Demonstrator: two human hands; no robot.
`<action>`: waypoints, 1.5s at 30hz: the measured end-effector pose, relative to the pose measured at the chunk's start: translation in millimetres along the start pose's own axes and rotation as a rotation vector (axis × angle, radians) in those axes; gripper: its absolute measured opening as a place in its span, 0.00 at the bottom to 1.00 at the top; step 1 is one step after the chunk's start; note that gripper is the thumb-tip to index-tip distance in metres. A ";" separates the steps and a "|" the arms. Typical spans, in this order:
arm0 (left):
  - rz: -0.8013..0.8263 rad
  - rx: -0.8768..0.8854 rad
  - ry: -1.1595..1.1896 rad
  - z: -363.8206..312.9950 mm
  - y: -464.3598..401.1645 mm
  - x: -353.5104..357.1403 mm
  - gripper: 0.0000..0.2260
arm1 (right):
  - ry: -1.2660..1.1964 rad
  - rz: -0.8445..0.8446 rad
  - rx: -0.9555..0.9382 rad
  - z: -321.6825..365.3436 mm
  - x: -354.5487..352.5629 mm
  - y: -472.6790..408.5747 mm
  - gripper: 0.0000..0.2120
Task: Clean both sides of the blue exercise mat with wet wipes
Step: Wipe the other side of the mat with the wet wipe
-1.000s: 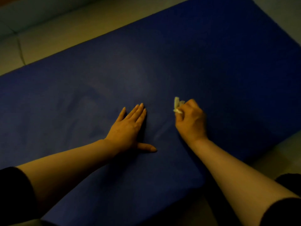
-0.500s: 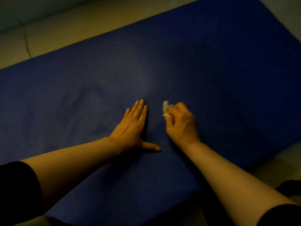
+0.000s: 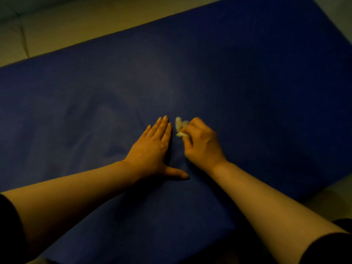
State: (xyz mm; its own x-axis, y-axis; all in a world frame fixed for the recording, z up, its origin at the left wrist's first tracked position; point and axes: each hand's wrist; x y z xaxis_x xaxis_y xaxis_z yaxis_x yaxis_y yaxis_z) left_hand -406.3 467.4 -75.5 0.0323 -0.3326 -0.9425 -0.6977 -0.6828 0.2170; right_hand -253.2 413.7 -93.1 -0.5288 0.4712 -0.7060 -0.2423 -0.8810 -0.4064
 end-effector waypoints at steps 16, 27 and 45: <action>-0.330 0.073 0.047 49.5 -35.6 -2.9 0.45 | -0.019 0.157 -0.081 -5.7 28.7 -33.0 0.04; -0.179 -0.038 -0.003 71.3 -67.2 -15.7 0.59 | -0.008 0.048 -0.123 5.2 55.7 -52.1 0.07; -0.305 -0.089 0.036 80.7 -74.4 -28.7 0.45 | 0.059 -0.068 -0.136 -37.4 65.3 -106.4 0.05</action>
State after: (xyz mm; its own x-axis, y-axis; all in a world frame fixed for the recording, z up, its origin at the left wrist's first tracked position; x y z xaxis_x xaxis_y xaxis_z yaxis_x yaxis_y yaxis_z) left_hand -413.1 580.3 -85.1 0.2567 -0.1257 -0.9583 -0.5864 -0.8084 -0.0510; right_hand -231.5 539.9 -117.6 -0.4650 0.5350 -0.7054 -0.1615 -0.8346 -0.5266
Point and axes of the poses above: each hand's wrist, its own y-axis away from the middle knuckle, its own x-axis out of the palm, z = x × y, and after that the axes turned 14 degrees about -z, right-handed
